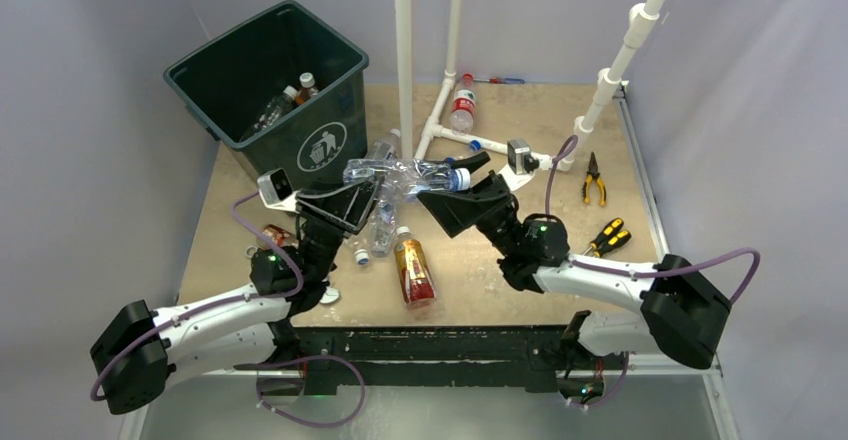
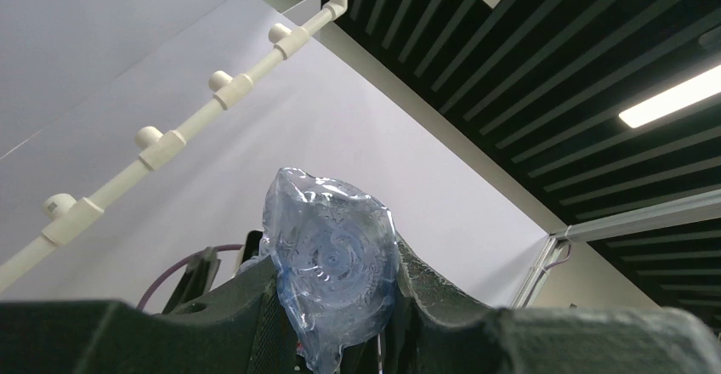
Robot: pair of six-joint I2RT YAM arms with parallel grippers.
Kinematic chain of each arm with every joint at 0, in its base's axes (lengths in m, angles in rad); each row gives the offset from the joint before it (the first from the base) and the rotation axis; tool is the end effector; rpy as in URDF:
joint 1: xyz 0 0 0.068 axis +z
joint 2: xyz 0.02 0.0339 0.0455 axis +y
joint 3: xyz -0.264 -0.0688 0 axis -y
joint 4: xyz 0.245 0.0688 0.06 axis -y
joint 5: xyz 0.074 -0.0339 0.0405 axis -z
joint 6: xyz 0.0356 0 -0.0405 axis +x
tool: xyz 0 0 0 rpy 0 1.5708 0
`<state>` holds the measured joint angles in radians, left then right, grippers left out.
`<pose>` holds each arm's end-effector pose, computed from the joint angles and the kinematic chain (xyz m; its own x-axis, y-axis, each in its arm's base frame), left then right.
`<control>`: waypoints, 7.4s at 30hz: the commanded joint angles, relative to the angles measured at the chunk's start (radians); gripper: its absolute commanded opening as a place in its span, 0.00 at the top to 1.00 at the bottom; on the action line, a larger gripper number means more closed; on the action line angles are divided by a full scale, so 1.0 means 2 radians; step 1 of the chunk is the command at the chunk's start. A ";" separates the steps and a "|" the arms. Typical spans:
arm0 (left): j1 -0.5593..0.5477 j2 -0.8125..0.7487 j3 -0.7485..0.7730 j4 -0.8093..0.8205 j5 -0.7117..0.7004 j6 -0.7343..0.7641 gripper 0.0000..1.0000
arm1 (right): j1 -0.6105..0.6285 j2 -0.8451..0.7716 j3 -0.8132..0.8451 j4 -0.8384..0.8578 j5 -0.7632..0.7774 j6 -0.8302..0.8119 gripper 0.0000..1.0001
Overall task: Put the plastic bottles in the bin
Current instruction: Pick up the plastic bottle at the center of the board.
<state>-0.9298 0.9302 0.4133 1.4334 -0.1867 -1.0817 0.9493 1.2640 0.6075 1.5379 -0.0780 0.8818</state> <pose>0.1077 -0.1333 0.3427 -0.4127 -0.8974 -0.1559 0.7571 -0.2428 -0.6064 0.1378 0.1972 0.3477 -0.3623 0.8158 -0.4508 -0.8805 -0.1408 0.4527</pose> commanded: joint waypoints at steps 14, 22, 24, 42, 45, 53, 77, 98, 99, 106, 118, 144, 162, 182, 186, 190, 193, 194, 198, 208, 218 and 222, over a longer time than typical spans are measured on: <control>-0.003 -0.014 0.016 0.002 0.030 0.002 0.94 | 0.003 0.010 0.006 0.153 0.012 0.004 0.37; -0.003 -0.024 0.029 -0.057 0.053 -0.006 0.76 | 0.003 -0.002 0.009 0.129 -0.015 -0.003 0.68; -0.003 -0.042 0.025 -0.078 0.052 0.000 0.53 | 0.002 -0.018 -0.001 0.120 -0.023 -0.005 0.73; -0.002 -0.159 0.288 -0.686 0.082 0.371 0.01 | 0.002 -0.289 0.148 -0.730 -0.061 -0.306 1.00; -0.003 -0.105 0.365 -0.773 0.203 0.425 0.01 | 0.002 -0.264 0.198 -0.843 -0.087 -0.353 1.00; -0.003 -0.064 0.424 -0.856 0.346 0.495 0.01 | 0.002 -0.275 0.210 -0.940 -0.136 -0.382 1.00; -0.004 0.028 0.347 -0.900 0.491 0.549 0.36 | 0.002 -0.231 0.263 -0.937 -0.261 -0.433 1.00; -0.016 -0.035 0.275 -0.729 0.467 0.438 1.00 | 0.002 -0.226 0.229 -0.813 -0.249 -0.375 0.13; -0.016 -0.042 0.269 -0.702 0.461 0.429 1.00 | 0.002 -0.234 0.217 -0.798 -0.241 -0.365 0.09; -0.016 -0.076 0.229 -0.573 0.409 0.373 1.00 | 0.002 -0.303 0.124 -0.673 -0.167 -0.288 0.01; -0.016 -0.096 0.154 -0.338 0.304 0.236 1.00 | 0.002 -0.289 0.070 -0.536 -0.171 -0.230 0.01; -0.016 -0.081 0.138 -0.325 0.284 0.210 1.00 | 0.010 -0.187 0.097 -0.456 -0.196 -0.197 0.54; -0.016 -0.150 0.213 -0.487 0.183 0.291 0.01 | 0.011 -0.250 0.067 -0.537 -0.203 -0.271 0.95; -0.016 -0.062 0.316 -0.547 0.229 0.296 0.09 | 0.011 -0.268 0.040 -0.547 -0.211 -0.279 0.96; -0.016 -0.064 0.309 -0.546 0.236 0.293 0.22 | 0.011 -0.268 0.037 -0.541 -0.211 -0.277 0.97; -0.016 -0.064 0.308 -0.541 0.247 0.290 0.47 | 0.011 -0.267 0.036 -0.540 -0.208 -0.277 0.97; -0.016 -0.064 0.307 -0.537 0.250 0.287 0.56 | 0.011 -0.267 0.035 -0.537 -0.206 -0.276 0.97; -0.016 -0.063 0.308 -0.537 0.251 0.287 0.58 | 0.011 -0.268 0.034 -0.536 -0.206 -0.275 0.97; -0.016 -0.061 0.307 -0.537 0.257 0.283 0.54 | 0.010 -0.268 0.033 -0.537 -0.204 -0.274 0.98; -0.016 -0.055 0.297 -0.523 0.275 0.272 0.80 | 0.011 -0.269 0.030 -0.531 -0.205 -0.271 0.98; -0.016 -0.070 0.308 -0.548 0.220 0.299 1.00 | 0.010 -0.282 0.034 -0.554 -0.193 -0.245 0.02; -0.016 -0.078 0.348 -0.617 0.157 0.363 1.00 | 0.011 -0.311 0.046 -0.604 -0.166 -0.246 0.01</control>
<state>-0.9581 0.7998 1.0134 0.3050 0.2665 -0.4877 0.9703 0.7017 0.6670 0.3981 -0.4694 0.3763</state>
